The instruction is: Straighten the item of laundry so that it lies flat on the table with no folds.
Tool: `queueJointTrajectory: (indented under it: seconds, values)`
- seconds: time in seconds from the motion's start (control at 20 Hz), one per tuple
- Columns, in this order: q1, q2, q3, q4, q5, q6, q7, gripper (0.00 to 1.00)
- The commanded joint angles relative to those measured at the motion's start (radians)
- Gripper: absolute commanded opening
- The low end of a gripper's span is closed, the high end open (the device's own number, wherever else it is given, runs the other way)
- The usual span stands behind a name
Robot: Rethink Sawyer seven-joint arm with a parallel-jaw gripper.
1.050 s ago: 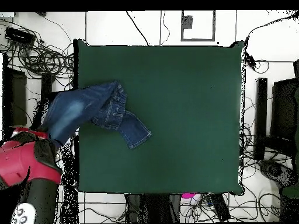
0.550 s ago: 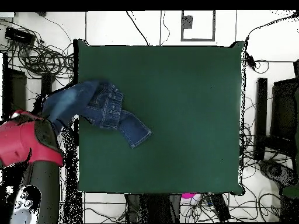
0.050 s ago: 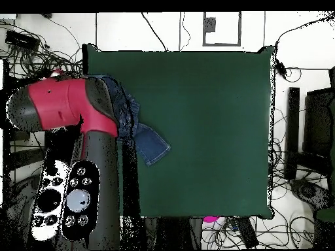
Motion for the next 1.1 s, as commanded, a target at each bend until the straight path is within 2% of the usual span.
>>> queueJointTrajectory:
  seconds: [0.05, 0.1, 0.2, 0.4, 0.6, 0.7, 1.0, 1.1]
  values:
    - [0.065, 0.078, 0.033, -0.092, -0.043, 0.026, 0.085, 1.0]
    - [0.072, 0.074, 0.011, -0.107, -0.062, 0.056, 0.082, 1.0]
    - [0.079, 0.048, 0.012, -0.077, -0.029, 0.079, 0.137, 1.0]
    - [0.076, 0.004, 0.001, -0.069, -0.042, 0.141, 0.07, 1.0]
    - [0.048, -0.001, 0.029, -0.074, -0.031, 0.129, 0.025, 1.0]
    - [0.019, -0.051, 0.034, -0.062, -0.048, 0.169, -0.066, 1.0]
    - [-0.127, -0.294, 0.104, 0.067, -0.11, 0.336, -0.527, 1.0]
    - [-0.167, -0.36, 0.138, 0.126, -0.106, 0.388, -0.608, 1.0]
